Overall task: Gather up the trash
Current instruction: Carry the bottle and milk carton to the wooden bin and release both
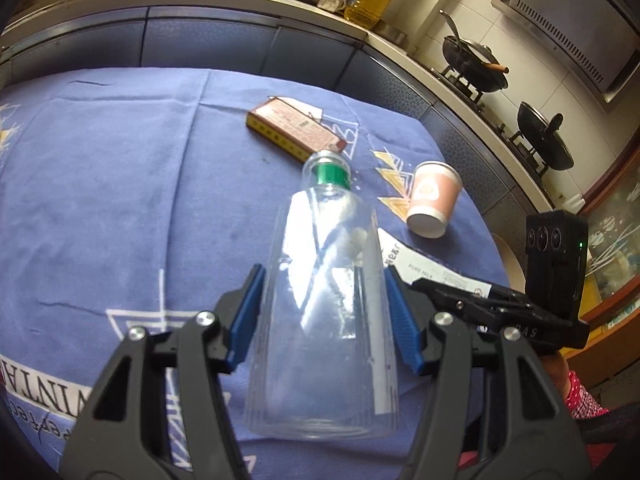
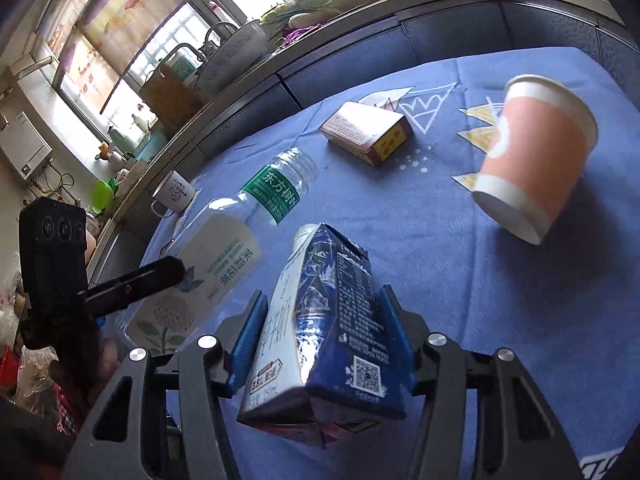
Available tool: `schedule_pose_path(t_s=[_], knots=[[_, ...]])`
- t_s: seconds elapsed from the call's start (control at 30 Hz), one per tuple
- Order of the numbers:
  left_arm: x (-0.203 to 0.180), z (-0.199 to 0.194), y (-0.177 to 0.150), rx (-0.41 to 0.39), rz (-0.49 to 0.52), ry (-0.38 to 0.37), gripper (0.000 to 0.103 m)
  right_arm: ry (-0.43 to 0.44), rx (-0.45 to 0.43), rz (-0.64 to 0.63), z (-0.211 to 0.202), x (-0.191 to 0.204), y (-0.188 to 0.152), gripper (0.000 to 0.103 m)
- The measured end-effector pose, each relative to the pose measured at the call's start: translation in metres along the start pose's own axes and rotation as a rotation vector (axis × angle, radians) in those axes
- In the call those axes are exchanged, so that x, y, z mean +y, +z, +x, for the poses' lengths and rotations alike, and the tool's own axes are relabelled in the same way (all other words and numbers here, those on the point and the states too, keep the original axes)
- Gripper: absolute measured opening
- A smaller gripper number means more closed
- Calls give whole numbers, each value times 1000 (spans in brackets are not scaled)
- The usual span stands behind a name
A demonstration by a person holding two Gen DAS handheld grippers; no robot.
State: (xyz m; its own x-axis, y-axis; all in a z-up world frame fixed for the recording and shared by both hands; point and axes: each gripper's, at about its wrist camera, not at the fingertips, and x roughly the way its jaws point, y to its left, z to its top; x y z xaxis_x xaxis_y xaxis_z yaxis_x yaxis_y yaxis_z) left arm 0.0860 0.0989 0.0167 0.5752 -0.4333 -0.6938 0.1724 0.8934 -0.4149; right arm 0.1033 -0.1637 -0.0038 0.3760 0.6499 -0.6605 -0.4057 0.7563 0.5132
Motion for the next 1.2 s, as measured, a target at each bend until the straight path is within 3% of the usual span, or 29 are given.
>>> schedule_pose_path(t_s=[0.13,0.43,0.53,0.63,0.87,1.03,1.2], knots=[[-25,8,-1,25,28,-55,57,1,-36,37,-31,-19,-16,55],[-92,21,4,69,145,-176,57,169,-136,291,-91,-84,-42,55],[-124,29,7,96,213,-226,57,159,-202,336,-121,-101,-51,55],[-162,46,11,135,293,-269,57,97,-286,381,-158,-127,-61,55],[-265,130,19,295,450,-378,57,-178,-448,497,-241,-206,-85,55],[-340,205,13,426,531,-407,57,-325,-453,585,-263,-271,-97,55],[-386,262,1,521,563,-372,58,-449,-416,591,-266,-305,-102,55]])
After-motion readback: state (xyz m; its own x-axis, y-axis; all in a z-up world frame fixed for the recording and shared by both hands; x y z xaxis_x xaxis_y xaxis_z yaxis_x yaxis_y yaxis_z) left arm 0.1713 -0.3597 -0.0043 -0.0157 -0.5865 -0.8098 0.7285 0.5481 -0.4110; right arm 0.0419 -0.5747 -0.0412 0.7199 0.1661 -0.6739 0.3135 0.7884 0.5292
